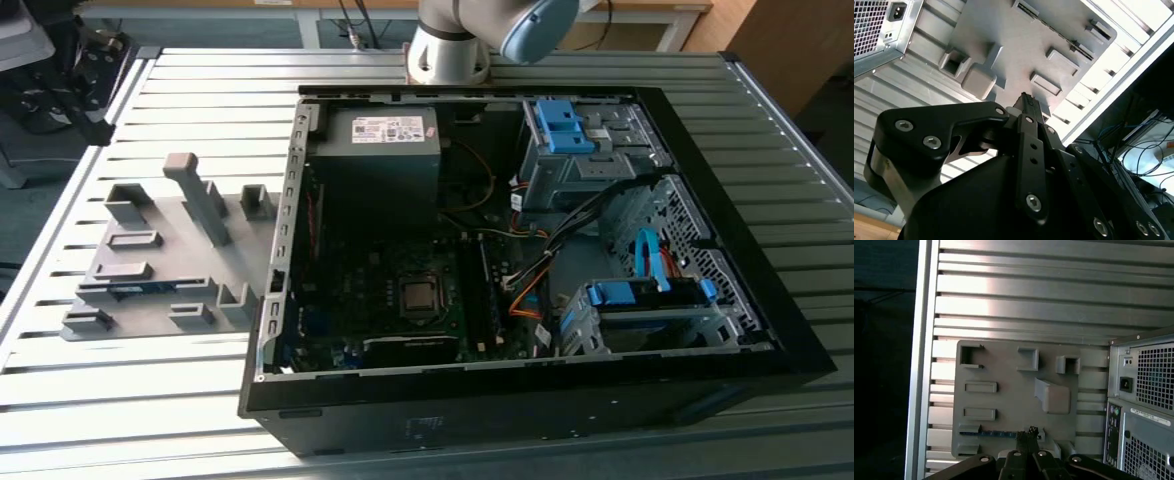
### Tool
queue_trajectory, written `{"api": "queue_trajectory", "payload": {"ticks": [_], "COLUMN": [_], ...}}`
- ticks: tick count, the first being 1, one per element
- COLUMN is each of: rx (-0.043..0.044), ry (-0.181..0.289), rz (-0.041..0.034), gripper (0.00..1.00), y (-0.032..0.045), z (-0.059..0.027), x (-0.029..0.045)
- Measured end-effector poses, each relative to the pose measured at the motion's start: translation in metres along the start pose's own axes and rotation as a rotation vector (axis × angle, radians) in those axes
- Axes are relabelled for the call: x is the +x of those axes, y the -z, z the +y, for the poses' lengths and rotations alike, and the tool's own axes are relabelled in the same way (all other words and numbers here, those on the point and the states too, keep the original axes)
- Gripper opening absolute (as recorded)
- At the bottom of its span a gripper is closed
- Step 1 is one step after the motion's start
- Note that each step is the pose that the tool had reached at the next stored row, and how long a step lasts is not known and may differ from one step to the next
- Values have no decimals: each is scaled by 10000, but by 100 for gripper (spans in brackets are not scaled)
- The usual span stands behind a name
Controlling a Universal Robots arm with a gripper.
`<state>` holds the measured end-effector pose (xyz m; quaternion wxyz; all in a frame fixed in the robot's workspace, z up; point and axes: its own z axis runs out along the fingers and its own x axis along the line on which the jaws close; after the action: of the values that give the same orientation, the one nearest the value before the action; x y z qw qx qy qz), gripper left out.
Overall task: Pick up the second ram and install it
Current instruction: 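Pick up the second ram and move it above second insertion slot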
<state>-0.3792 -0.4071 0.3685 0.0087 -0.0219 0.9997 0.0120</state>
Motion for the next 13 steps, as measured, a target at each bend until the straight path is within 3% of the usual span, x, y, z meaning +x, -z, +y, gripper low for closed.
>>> {"api": "queue_trajectory", "payload": {"ticks": [7, 13], "rx": [92, 85], "ry": [308, 1021], "rz": [16, 32], "gripper": [11, 11], "y": [-1, -4], "z": [-11, -13], "x": [23, 29]}}
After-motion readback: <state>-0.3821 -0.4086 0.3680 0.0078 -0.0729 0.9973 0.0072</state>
